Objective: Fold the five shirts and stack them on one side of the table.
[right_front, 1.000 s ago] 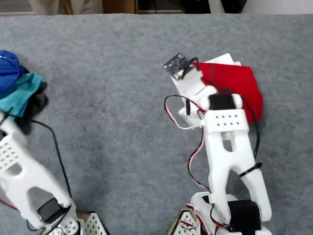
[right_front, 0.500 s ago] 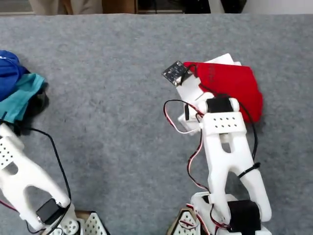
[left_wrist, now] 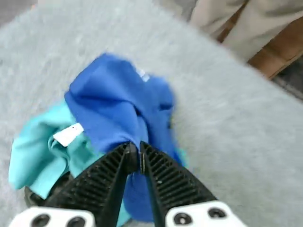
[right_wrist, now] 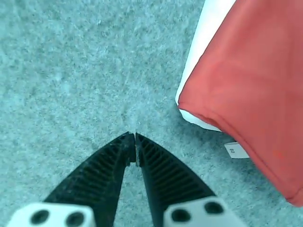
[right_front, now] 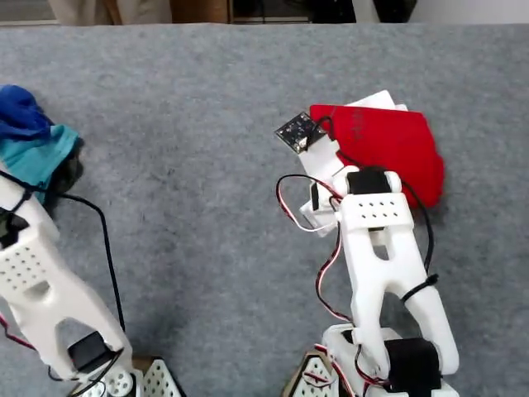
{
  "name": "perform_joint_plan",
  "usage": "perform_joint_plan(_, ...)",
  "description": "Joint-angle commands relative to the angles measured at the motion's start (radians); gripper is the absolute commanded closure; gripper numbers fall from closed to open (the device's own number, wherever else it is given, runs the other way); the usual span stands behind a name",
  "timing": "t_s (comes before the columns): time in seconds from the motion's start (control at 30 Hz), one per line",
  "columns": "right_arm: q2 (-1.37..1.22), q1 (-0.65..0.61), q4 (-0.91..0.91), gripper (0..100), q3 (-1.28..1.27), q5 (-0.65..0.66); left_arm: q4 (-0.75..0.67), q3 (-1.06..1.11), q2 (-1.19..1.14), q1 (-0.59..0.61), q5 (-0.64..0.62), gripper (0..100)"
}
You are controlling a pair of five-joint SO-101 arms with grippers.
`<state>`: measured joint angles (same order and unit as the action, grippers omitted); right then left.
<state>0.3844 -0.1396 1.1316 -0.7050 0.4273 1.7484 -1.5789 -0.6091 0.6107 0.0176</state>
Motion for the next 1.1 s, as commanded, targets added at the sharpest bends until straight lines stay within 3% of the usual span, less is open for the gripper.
perform_joint_plan(0.0,0.036,-0.008,-0.018,99.6,0.004,-0.009,0.015,0.089,0.254,-0.11,0.002,98)
perform_joint_plan(0.17,0.033,-0.008,-0.02,99.6,0.004,-0.009,0.015,0.397,0.604,-0.37,0.002,98)
perform_joint_plan(0.4,0.033,-0.008,-0.02,99.6,0.002,-0.009,0.008,1.026,1.015,-0.824,0.009,98)
perform_joint_plan(0.53,0.033,-0.008,-0.02,99.6,-0.001,-0.009,-0.04,1.321,1.153,-0.948,0.011,98)
perform_joint_plan(0.63,0.033,-0.008,-0.018,99.6,-0.002,-0.009,-0.118,1.473,1.245,-0.884,0.011,98)
perform_joint_plan(0.83,0.033,-0.008,-0.012,99.6,-0.002,-0.009,-0.344,1.835,1.316,-0.531,0.012,98)
perform_joint_plan(0.9,0.031,-0.008,-0.011,99.6,-0.007,-0.009,-0.496,2.028,1.3,-0.399,0.015,96)
perform_joint_plan(1.07,0.031,-0.015,-0.02,99.6,-0.051,-0.009,-1.057,2.486,1.213,-0.184,-0.008,77)
